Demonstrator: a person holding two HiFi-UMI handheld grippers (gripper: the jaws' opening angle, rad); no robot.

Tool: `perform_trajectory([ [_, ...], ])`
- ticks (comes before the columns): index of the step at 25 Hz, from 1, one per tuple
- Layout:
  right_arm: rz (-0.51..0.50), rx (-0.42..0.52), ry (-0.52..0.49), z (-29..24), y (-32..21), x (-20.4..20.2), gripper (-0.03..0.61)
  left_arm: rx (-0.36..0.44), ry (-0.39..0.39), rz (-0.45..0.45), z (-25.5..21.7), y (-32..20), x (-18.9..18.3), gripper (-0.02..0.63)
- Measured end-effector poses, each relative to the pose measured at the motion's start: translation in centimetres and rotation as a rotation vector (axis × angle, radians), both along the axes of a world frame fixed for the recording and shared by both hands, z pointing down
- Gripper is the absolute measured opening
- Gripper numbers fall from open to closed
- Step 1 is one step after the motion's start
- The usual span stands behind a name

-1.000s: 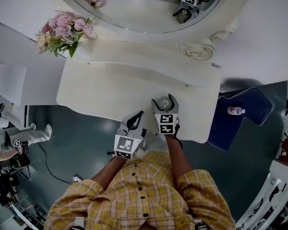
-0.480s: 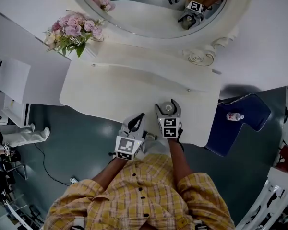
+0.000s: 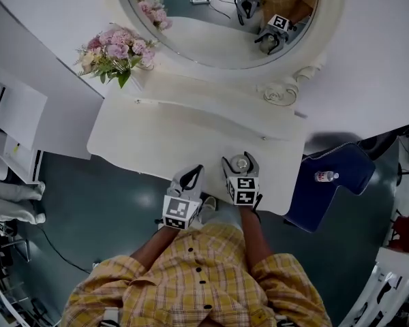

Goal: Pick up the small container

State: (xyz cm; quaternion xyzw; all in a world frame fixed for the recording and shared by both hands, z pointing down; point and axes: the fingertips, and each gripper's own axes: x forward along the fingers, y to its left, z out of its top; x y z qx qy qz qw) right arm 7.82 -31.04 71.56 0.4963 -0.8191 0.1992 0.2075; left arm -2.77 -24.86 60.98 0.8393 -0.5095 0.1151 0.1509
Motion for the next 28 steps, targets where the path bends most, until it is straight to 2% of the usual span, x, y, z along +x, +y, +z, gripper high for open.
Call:
perform_trajectory([
  [18, -0.01, 0.104, -0.074, -8.5, 2.1, 0.0, 0.345, 0.095, 0.005, 0.001, -3.9, 0.2, -0.1, -0.001],
  [28, -0.009, 0.152, -0.083, -12.7, 3.5, 0.1, 0.345, 0.13, 0.015, 0.002, -5.3, 0.6, -0.6, 0.0],
])
